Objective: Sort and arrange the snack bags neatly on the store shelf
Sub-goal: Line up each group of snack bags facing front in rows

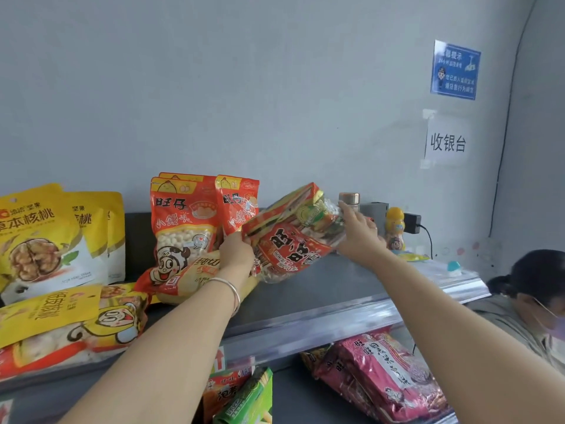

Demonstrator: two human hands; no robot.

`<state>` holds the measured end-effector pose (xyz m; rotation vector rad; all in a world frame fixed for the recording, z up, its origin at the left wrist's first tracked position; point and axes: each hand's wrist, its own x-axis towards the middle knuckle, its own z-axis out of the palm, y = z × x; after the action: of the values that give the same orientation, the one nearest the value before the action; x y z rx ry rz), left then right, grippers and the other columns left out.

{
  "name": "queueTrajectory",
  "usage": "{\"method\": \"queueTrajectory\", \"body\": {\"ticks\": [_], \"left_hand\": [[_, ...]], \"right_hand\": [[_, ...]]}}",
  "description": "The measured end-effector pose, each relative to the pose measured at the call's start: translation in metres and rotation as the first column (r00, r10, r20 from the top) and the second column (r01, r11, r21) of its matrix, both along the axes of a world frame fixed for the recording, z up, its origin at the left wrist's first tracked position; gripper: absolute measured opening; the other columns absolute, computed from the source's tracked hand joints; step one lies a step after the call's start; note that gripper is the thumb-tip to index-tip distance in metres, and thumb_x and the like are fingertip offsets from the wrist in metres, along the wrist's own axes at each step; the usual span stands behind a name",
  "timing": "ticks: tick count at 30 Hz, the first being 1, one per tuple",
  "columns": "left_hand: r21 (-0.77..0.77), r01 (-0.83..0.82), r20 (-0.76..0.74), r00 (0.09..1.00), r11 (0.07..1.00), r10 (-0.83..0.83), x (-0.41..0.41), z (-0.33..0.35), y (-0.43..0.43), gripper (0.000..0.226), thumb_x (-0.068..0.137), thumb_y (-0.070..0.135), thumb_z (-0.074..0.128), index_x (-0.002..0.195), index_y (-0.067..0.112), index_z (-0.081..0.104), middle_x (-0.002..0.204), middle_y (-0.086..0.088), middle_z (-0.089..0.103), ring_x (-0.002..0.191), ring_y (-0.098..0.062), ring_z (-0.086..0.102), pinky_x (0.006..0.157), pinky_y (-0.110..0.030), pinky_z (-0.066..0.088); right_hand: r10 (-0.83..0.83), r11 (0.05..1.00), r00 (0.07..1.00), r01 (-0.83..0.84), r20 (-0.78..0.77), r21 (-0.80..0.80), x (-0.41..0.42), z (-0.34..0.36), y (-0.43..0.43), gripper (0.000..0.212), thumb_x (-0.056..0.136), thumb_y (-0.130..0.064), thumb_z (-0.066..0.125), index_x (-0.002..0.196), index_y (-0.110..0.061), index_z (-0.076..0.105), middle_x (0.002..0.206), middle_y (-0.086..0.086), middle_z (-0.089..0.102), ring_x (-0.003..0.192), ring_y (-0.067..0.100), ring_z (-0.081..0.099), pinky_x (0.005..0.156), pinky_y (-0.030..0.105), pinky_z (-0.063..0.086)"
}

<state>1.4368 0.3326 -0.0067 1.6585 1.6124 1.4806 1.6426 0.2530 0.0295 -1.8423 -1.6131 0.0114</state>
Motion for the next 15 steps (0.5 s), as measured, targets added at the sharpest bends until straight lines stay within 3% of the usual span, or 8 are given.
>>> {"method": "queueTrajectory", "body": {"ticks": [2,4,6,10,13,15], "left_hand": [[-0.019,0.024,0.028,0.999,1.000,-0.023,0.000,-0.002,-0.001,0.029,0.100,0.014,0.036,0.111,0.001,0.059,0.113,-0.019,0.060,0.104,-0.037,0.055,0.086,-0.040,0.043],[-0.020,0.065,0.070,0.996,0.998,-0.063,0.000,-0.004,-0.003,0.029,0.100,0.016,0.036,0.112,0.001,0.059,0.114,-0.017,0.060,0.106,-0.036,0.054,0.090,-0.042,0.044],[-0.014,0.090,0.143,0.986,0.996,-0.087,0.002,-0.001,-0.011,0.030,0.100,0.018,0.036,0.111,0.003,0.060,0.113,-0.016,0.061,0.106,-0.037,0.055,0.094,-0.045,0.045],[0.071,0.096,0.297,0.948,0.993,-0.113,-0.004,0.009,-0.022,0.031,0.098,0.033,0.042,0.109,0.009,0.059,0.109,-0.015,0.063,0.103,-0.035,0.059,0.090,-0.046,0.048],[0.163,0.224,0.565,0.777,0.961,-0.277,-0.012,0.025,-0.033,0.042,0.093,0.051,0.046,0.116,0.017,0.054,0.114,-0.004,0.062,0.104,-0.023,0.058,0.088,-0.037,0.045],[0.193,0.300,0.606,0.713,0.934,-0.354,-0.016,0.033,-0.044,0.046,0.091,0.058,0.045,0.120,0.022,0.050,0.120,-0.004,0.060,0.106,-0.023,0.057,0.089,-0.041,0.043]], "right_hand": [[0.037,0.999,0.999,-0.035,-0.039,0.041,-0.005,-0.003,0.004,0.088,0.076,-0.039,0.074,0.146,-0.029,0.021,0.153,-0.002,0.022,0.144,0.026,0.013,0.112,0.061,0.019],[0.032,0.985,0.997,-0.020,-0.064,0.172,-0.010,-0.003,0.007,0.085,0.067,-0.055,0.077,0.134,-0.021,0.036,0.145,0.001,0.034,0.140,0.027,0.021,0.109,0.060,0.025],[-0.028,0.954,1.000,0.030,-0.013,0.299,-0.016,0.000,0.007,0.070,0.069,-0.059,0.074,0.117,-0.017,0.044,0.135,0.003,0.046,0.134,0.028,0.030,0.106,0.056,0.029],[-0.185,0.877,0.979,0.126,0.084,0.464,-0.033,0.013,-0.006,0.047,0.081,-0.061,0.061,0.091,-0.022,0.037,0.104,-0.001,0.060,0.113,0.026,0.053,0.106,0.052,0.029],[-0.294,0.792,0.955,0.262,-0.033,0.551,-0.035,0.032,-0.019,0.045,0.085,-0.062,0.053,0.091,-0.019,0.044,0.098,0.002,0.065,0.104,0.028,0.060,0.112,0.049,0.025],[-0.264,0.770,0.939,0.342,-0.219,0.538,-0.033,0.043,-0.026,0.044,0.087,-0.061,0.050,0.095,-0.018,0.049,0.097,0.004,0.067,0.099,0.029,0.062,0.109,0.046,0.031]]}}
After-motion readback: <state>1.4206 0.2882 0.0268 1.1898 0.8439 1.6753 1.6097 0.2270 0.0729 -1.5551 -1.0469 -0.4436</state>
